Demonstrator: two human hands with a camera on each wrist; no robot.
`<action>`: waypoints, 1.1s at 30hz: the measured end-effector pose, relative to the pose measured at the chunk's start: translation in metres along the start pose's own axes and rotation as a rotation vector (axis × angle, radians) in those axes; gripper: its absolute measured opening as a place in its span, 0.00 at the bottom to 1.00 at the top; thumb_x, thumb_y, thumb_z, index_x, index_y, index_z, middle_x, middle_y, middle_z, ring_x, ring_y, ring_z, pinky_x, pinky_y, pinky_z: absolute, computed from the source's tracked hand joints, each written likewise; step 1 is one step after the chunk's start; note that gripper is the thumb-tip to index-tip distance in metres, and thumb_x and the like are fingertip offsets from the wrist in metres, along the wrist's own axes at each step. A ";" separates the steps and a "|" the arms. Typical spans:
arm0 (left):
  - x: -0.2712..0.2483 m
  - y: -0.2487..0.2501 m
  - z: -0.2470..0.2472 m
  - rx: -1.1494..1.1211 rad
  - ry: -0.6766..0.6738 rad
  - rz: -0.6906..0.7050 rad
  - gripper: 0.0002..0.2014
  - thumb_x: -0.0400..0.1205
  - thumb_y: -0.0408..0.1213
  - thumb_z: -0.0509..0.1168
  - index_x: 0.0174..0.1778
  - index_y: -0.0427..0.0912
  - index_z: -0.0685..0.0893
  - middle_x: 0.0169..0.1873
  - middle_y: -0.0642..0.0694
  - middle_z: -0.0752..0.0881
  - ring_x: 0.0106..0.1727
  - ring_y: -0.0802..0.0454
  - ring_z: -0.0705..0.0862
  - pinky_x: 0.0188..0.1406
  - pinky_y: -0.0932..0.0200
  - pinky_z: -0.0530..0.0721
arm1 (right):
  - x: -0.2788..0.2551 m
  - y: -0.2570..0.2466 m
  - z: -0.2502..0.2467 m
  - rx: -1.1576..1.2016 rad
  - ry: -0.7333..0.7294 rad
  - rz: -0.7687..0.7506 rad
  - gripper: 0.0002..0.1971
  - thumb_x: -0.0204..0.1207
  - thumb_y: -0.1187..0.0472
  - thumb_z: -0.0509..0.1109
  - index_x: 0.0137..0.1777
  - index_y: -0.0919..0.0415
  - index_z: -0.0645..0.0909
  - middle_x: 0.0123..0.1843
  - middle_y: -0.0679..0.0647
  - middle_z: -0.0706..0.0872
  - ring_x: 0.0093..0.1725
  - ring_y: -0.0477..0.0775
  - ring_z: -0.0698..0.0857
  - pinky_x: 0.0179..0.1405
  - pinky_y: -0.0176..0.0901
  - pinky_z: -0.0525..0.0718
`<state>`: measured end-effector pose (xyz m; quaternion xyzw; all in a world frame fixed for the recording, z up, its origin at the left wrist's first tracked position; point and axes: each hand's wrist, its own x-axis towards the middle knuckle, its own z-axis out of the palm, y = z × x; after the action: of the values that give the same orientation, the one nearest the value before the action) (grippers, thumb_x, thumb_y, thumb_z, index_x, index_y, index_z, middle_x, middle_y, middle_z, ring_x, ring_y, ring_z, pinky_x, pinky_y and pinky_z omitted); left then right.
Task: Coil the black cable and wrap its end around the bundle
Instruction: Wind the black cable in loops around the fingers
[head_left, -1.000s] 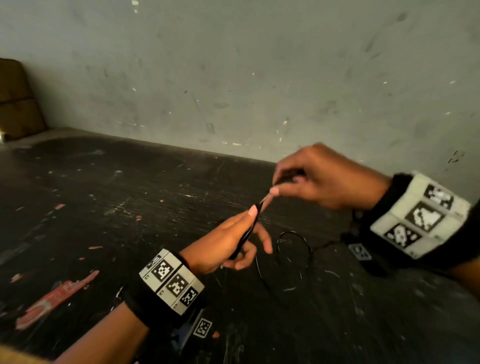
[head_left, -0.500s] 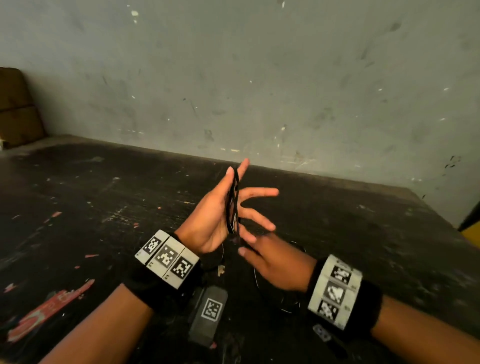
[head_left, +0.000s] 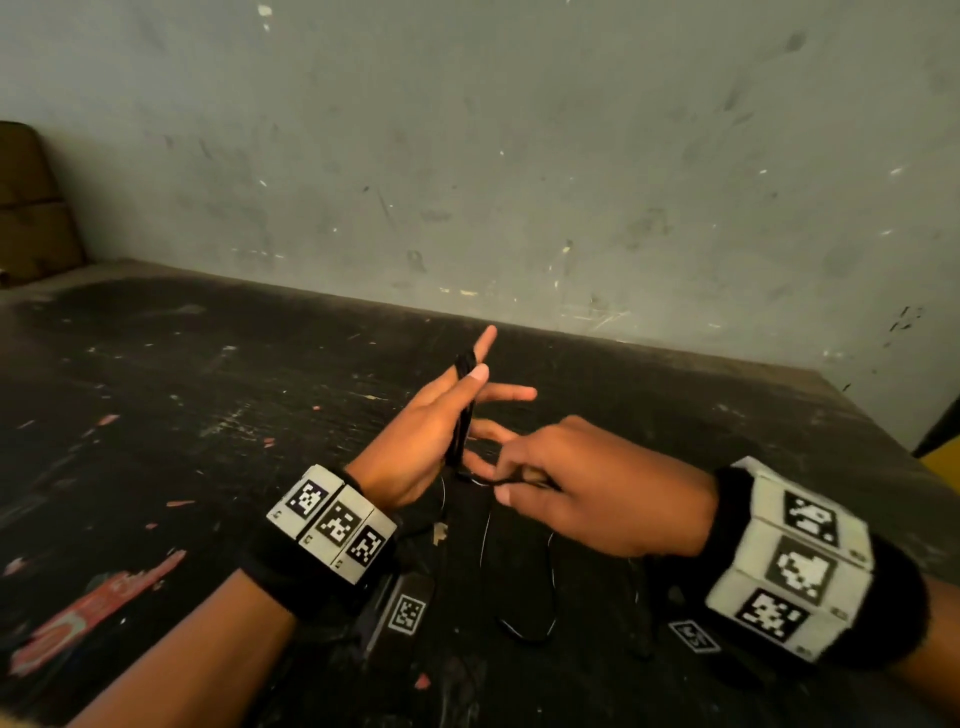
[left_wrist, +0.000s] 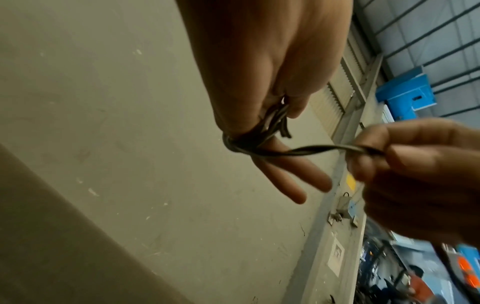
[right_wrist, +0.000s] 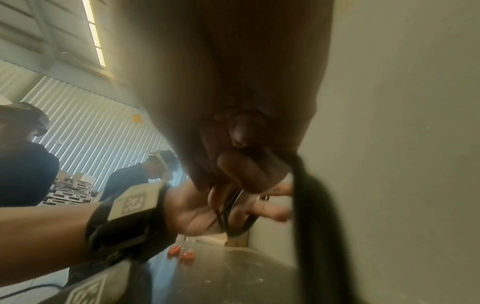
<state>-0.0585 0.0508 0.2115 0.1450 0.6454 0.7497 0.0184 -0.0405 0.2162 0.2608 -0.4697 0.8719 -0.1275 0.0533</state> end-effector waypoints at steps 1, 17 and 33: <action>-0.001 -0.001 0.001 0.025 -0.020 -0.018 0.25 0.84 0.50 0.52 0.78 0.66 0.57 0.62 0.41 0.86 0.43 0.49 0.89 0.30 0.59 0.89 | 0.001 -0.001 -0.007 -0.005 0.011 0.000 0.08 0.79 0.58 0.66 0.39 0.53 0.81 0.25 0.41 0.79 0.25 0.39 0.77 0.27 0.31 0.70; -0.016 0.005 0.021 0.032 -0.381 -0.054 0.27 0.79 0.62 0.43 0.76 0.70 0.58 0.61 0.38 0.86 0.21 0.50 0.85 0.06 0.68 0.72 | 0.026 0.073 -0.081 -0.033 0.346 -0.067 0.11 0.75 0.56 0.71 0.45 0.63 0.90 0.38 0.56 0.93 0.35 0.54 0.88 0.36 0.48 0.82; 0.034 0.017 0.007 -0.189 0.077 0.079 0.28 0.81 0.60 0.43 0.80 0.64 0.54 0.67 0.39 0.82 0.42 0.41 0.92 0.20 0.57 0.88 | 0.031 0.036 0.029 0.105 0.065 0.006 0.06 0.81 0.59 0.63 0.44 0.58 0.76 0.34 0.47 0.79 0.32 0.45 0.77 0.39 0.46 0.75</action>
<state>-0.0863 0.0624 0.2354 0.1392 0.5658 0.8124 -0.0226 -0.0802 0.2047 0.2238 -0.4593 0.8667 -0.1882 0.0499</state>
